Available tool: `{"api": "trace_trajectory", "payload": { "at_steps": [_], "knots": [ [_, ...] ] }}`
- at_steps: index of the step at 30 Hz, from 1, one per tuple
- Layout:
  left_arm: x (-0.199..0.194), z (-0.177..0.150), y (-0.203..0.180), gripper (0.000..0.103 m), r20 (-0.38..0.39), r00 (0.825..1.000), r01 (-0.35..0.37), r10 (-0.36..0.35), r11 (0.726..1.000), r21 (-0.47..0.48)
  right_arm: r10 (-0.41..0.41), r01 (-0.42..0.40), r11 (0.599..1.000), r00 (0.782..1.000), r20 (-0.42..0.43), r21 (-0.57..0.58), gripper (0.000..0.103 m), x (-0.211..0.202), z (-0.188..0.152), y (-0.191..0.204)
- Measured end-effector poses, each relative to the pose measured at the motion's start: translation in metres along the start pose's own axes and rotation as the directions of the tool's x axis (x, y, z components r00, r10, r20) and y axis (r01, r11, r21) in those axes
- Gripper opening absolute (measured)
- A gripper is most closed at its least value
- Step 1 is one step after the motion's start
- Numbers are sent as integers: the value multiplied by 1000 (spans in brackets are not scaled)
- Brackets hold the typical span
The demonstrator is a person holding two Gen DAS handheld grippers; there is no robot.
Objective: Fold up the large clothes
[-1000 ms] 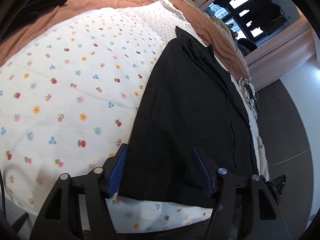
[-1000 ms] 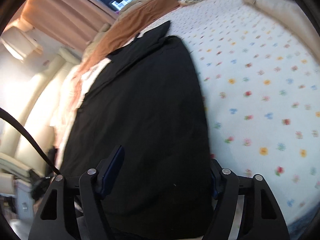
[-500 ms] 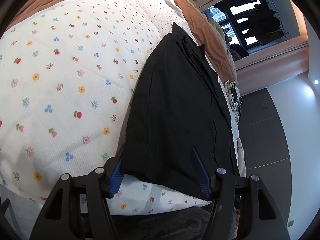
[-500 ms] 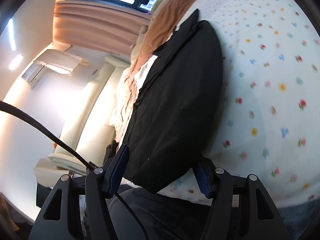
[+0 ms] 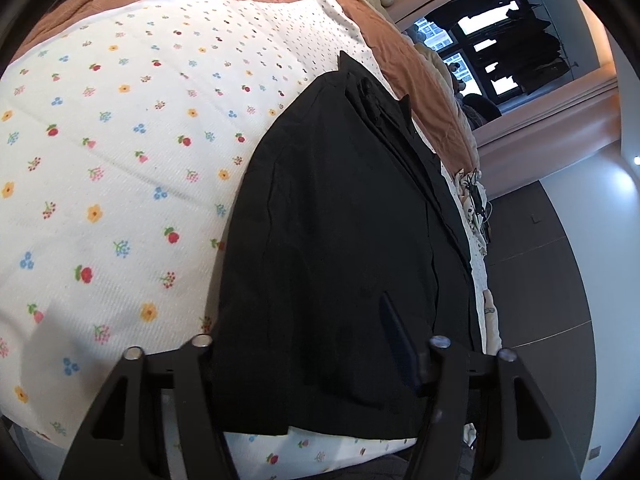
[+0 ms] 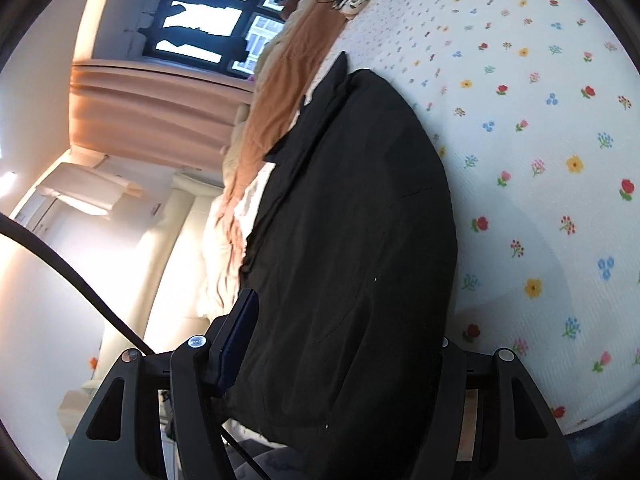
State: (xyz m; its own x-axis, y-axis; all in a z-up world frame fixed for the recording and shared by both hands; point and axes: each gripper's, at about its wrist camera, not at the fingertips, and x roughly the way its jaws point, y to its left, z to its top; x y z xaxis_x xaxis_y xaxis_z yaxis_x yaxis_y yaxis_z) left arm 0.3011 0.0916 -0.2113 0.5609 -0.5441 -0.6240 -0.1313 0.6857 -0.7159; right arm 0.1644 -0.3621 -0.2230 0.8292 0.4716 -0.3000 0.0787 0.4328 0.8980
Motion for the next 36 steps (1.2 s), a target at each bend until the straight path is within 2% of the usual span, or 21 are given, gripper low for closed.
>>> {"api": "trace_trajectory", "payload": {
  "at_steps": [1, 2, 3, 4, 7, 15, 20, 29, 36],
  "knots": [
    [0, 0, 0, 36, 0, 1000, -6, 6, 1000, -4, -2, 2, 1000, 1000, 9, -2, 30, -8, -3, 3],
    [-2, -1, 2, 29, 4, 1000, -14, 14, 1000, -10, 5, -5, 1000, 1000, 18, 1, 23, -21, -8, 5],
    [-5, -1, 3, 15, 18, 1000, -20, 20, 1000, -16, 15, -15, 1000, 999, 32, 10, 12, -29, -10, 6],
    [-9, -2, 4, 10, 30, 999, -17, 17, 1000, -20, 22, -23, 1000, 999, 45, 14, 6, -40, -14, 8],
    [-24, -2, 2, 7, 80, 996, 31, -29, 999, -33, 28, -30, 999, 997, 73, 22, 1, -54, -21, 16],
    [-73, 5, -31, 5, 193, 978, 81, -81, 997, 5, 59, -53, 997, 990, 124, -48, 0, -84, -31, 60],
    [-112, 2, -39, 5, 238, 964, 123, -123, 992, 13, 79, -69, 995, 987, 138, -77, 0, -106, -41, 68],
    [-158, -30, -51, 4, 268, 948, 163, -170, 985, 48, 107, -92, 991, 983, 152, -101, 0, -145, -66, 66],
    [-201, -61, -55, 4, 300, 929, 208, -217, 976, 63, 150, -135, 985, 975, 161, -104, 0, -175, -82, 67]
  ]
}}
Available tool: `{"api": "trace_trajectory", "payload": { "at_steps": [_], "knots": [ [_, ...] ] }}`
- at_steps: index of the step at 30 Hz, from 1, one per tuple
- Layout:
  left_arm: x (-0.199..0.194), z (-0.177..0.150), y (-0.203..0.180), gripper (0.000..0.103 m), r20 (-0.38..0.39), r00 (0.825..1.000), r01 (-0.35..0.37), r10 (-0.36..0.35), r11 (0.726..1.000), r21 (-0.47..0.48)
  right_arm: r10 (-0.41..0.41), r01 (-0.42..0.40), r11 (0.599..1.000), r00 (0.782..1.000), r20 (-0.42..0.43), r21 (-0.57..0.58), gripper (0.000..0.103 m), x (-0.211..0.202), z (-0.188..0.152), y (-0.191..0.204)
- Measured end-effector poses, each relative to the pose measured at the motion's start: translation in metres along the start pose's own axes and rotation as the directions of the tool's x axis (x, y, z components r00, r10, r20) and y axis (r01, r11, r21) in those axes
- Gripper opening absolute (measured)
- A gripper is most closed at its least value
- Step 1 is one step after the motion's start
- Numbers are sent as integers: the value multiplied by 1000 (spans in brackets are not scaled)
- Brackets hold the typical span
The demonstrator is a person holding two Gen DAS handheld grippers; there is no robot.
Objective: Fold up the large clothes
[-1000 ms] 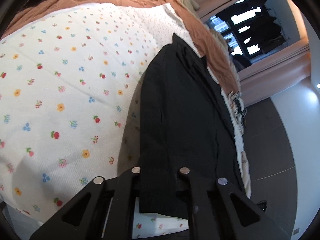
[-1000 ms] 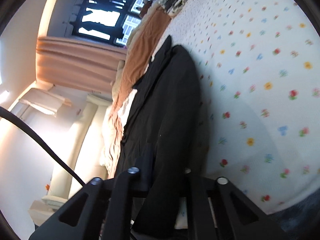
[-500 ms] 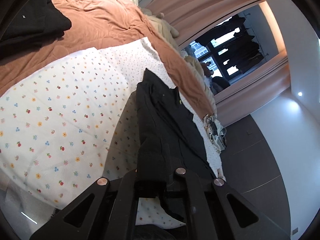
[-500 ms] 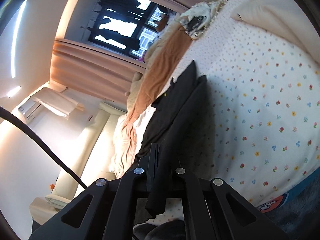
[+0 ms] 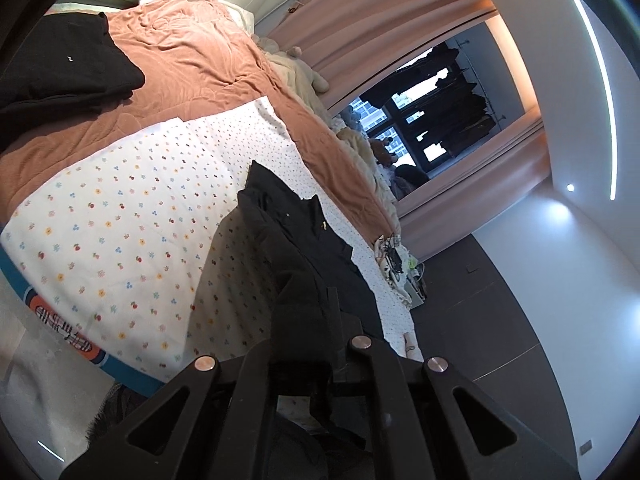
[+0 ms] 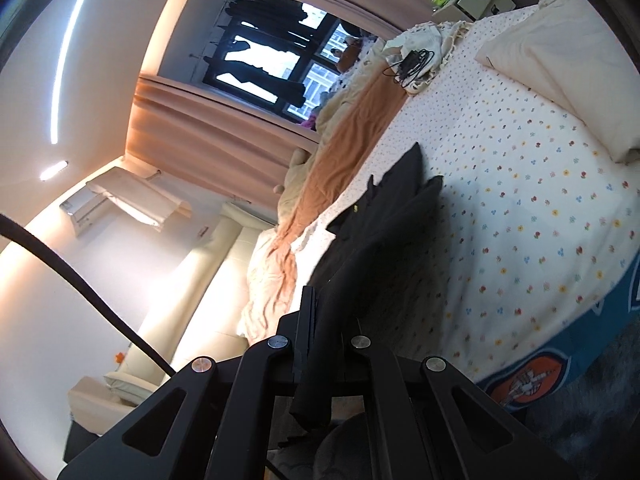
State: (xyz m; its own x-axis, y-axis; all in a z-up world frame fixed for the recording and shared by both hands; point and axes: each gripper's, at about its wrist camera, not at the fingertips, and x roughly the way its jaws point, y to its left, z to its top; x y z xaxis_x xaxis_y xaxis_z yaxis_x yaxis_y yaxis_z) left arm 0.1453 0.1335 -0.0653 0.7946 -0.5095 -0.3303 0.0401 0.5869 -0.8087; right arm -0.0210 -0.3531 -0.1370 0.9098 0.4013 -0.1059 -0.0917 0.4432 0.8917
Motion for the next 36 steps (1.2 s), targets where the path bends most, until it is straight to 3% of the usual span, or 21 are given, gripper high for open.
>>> {"api": "trace_trajectory", "payload": {
  "at_steps": [13, 20, 26, 36],
  "knots": [
    [-94, -12, -50, 4, 77, 992, 101, -105, 994, 51, 92, -89, 994, 995, 40, -71, 0, -47, -7, 35],
    [-126, -4, -78, 4, 132, 981, 136, -145, 988, 78, 119, -113, 987, 992, 49, -115, 0, -45, 16, 49],
    [-113, 18, -97, 4, 129, 981, 131, -142, 987, 88, 112, -106, 990, 992, 65, -92, 0, -21, 50, 37],
    [-46, 71, -115, 4, 132, 985, 93, -107, 990, 106, 85, -77, 993, 993, 82, -92, 0, 56, 104, 37]
  ]
}}
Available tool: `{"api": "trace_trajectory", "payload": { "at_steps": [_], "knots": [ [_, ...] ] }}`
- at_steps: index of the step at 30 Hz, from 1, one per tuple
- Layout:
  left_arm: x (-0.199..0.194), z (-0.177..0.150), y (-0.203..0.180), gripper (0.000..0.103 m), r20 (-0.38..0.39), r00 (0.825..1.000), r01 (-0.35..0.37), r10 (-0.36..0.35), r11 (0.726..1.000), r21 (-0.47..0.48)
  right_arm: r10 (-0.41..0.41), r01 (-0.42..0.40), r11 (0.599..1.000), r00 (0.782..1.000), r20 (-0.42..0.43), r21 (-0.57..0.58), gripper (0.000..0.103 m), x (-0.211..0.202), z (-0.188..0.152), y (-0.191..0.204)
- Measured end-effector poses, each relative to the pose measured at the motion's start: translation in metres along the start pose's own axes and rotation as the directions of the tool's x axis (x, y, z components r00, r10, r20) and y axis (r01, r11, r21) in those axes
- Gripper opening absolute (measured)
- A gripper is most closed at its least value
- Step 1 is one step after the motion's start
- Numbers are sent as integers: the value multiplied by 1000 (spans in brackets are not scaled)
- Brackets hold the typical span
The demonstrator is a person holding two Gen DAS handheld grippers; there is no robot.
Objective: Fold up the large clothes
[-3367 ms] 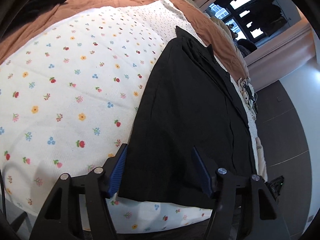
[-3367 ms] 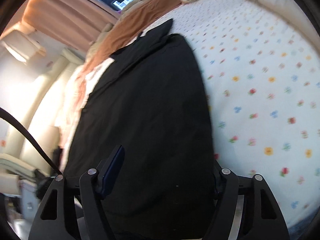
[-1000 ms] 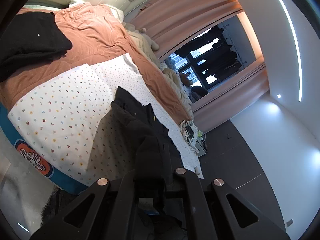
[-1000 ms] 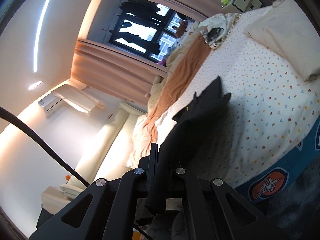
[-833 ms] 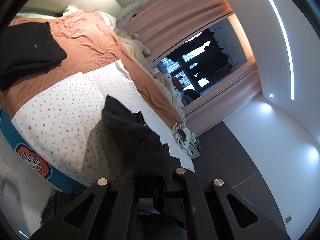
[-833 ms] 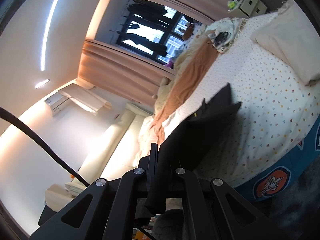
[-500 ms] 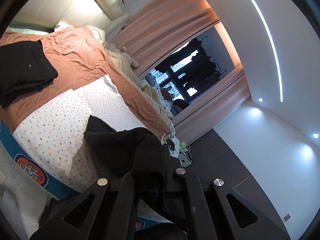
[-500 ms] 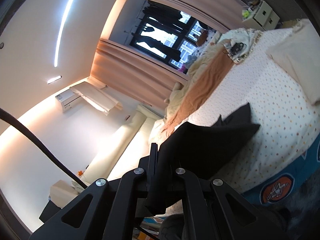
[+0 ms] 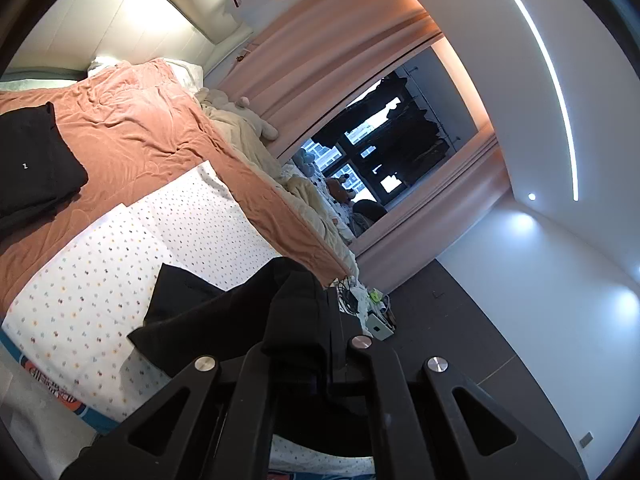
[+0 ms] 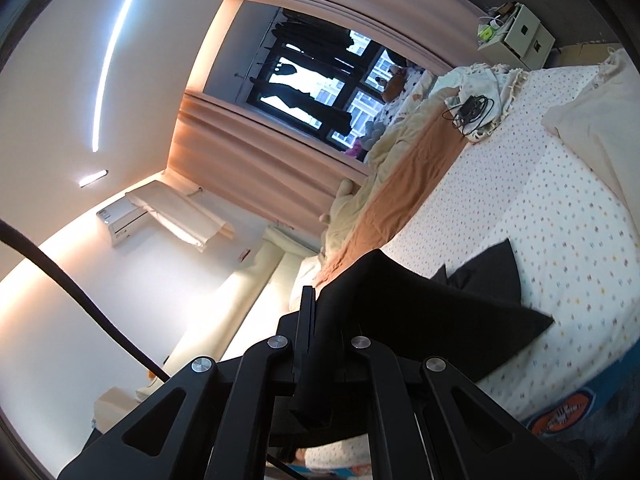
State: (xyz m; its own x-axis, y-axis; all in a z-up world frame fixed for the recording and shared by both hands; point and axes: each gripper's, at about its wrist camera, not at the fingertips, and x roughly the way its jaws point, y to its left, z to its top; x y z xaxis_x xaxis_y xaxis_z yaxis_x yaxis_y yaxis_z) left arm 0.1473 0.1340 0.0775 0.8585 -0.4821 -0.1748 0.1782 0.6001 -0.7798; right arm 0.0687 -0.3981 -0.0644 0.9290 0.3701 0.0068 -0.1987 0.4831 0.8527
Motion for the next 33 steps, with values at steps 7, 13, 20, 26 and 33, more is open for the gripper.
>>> {"api": "trace_trajectory", "payload": {
  "at_steps": [7, 13, 20, 26, 33],
  "knots": [
    [60, 25, 12, 4, -12, 999, -36, 36, 999, 5, -28, 28, 1000, 1000, -3, 6, 0, 57, 28, -11],
    [122, 42, 39, 4, -54, 996, -71, 70, 997, -22, -71, 72, 996, 997, -20, 52, 0, 110, 46, -32],
    [198, 52, 74, 4, -109, 987, -128, 122, 990, -53, -159, 161, 984, 987, -32, 80, 0, 167, 54, -43],
    [253, 47, 107, 4, -142, 975, -184, 170, 979, -89, -234, 242, 962, 970, -69, 125, 0, 208, 54, -60],
    [314, 33, 149, 4, -197, 952, -262, 234, 956, -132, -310, 323, 925, 946, -93, 202, 1, 236, 40, -87]
  ]
}}
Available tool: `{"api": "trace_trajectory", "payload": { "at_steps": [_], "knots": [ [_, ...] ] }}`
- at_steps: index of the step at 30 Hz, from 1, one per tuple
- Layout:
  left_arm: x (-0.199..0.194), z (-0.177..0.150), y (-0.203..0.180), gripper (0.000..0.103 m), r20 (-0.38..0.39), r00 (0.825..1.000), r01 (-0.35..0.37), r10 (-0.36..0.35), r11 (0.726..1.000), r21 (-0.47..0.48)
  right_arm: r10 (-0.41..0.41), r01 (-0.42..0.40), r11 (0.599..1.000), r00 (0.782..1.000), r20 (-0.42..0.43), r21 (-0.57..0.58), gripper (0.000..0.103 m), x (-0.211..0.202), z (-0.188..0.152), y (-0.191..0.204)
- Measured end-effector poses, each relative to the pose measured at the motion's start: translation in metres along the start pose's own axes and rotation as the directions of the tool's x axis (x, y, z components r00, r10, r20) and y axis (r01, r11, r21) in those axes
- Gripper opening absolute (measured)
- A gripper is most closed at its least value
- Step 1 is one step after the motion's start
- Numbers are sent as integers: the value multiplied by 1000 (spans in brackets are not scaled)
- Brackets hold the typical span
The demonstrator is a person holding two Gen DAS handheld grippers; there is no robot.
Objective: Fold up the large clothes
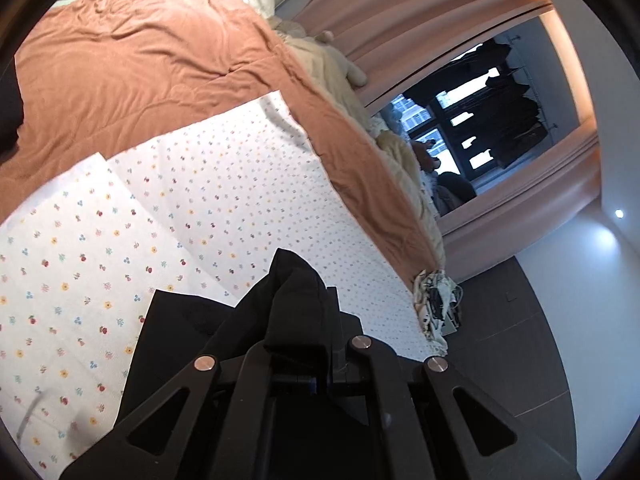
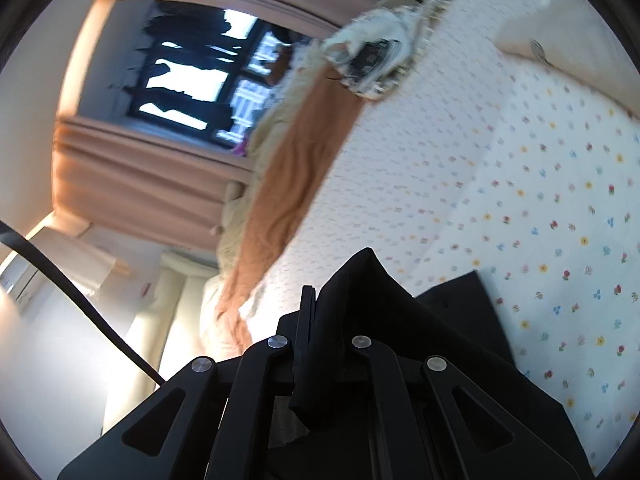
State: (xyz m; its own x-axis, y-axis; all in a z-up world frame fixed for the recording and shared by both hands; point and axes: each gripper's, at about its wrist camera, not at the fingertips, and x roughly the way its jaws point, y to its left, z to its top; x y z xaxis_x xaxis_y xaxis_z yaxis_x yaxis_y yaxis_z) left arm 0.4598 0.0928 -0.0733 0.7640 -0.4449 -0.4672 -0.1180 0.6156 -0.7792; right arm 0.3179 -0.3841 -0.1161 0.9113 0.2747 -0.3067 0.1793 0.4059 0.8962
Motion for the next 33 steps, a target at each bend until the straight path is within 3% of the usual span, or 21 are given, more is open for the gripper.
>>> {"api": "trace_trajectory", "payload": {
  "at_steps": [7, 9, 14, 15, 17, 18, 20, 21, 23, 24, 25, 29, 33],
  "knots": [
    [50, -9, 39, 4, -64, 995, -80, 76, 994, -75, -89, 88, 996, 994, -56, -23, 2, 27, -7, 2],
    [57, -9, 44, 4, -75, 993, -92, 86, 992, -88, -63, 64, 998, 995, -80, 10, 3, 35, -8, 4],
    [69, -8, 50, 5, -121, 988, -112, 99, 988, -106, -145, 143, 989, 981, -131, -25, 7, 45, -14, 14],
    [69, -9, 50, 6, -120, 988, -110, 98, 989, -103, -145, 143, 989, 980, -134, -29, 17, 43, -16, 17],
    [69, -10, 48, 9, -123, 988, -110, 97, 989, -100, -138, 134, 990, 982, -129, -40, 52, 38, -19, 27],
    [69, -11, 48, 10, -128, 987, -111, 98, 989, -98, -135, 130, 990, 983, -122, -49, 76, 36, -19, 31],
    [68, -13, 45, 13, -148, 984, -116, 103, 990, -83, -138, 130, 989, 984, -112, -76, 79, 28, -23, 42],
    [68, -14, 43, 18, -155, 982, -120, 108, 990, -73, -139, 129, 988, 984, -116, -89, 79, 27, -26, 47],
    [64, -16, 40, 44, -160, 981, -119, 109, 991, -57, -142, 129, 986, 982, -121, -108, 79, 24, -29, 46],
    [60, -17, 38, 73, -158, 983, -107, 97, 993, -51, -140, 125, 985, 981, -133, -116, 79, 23, -31, 46],
    [55, -17, 37, 93, -148, 986, -85, 77, 995, -51, -141, 125, 985, 980, -140, -120, 79, 27, -30, 45],
    [31, -19, 30, 96, -116, 991, -70, 66, 997, -27, -156, 131, 978, 975, -158, -160, 79, 23, -40, 55],
    [3, -25, 24, 96, -99, 992, -82, 83, 997, 15, -186, 138, 951, 970, -155, -275, 79, 17, -55, 80]
  ]
}}
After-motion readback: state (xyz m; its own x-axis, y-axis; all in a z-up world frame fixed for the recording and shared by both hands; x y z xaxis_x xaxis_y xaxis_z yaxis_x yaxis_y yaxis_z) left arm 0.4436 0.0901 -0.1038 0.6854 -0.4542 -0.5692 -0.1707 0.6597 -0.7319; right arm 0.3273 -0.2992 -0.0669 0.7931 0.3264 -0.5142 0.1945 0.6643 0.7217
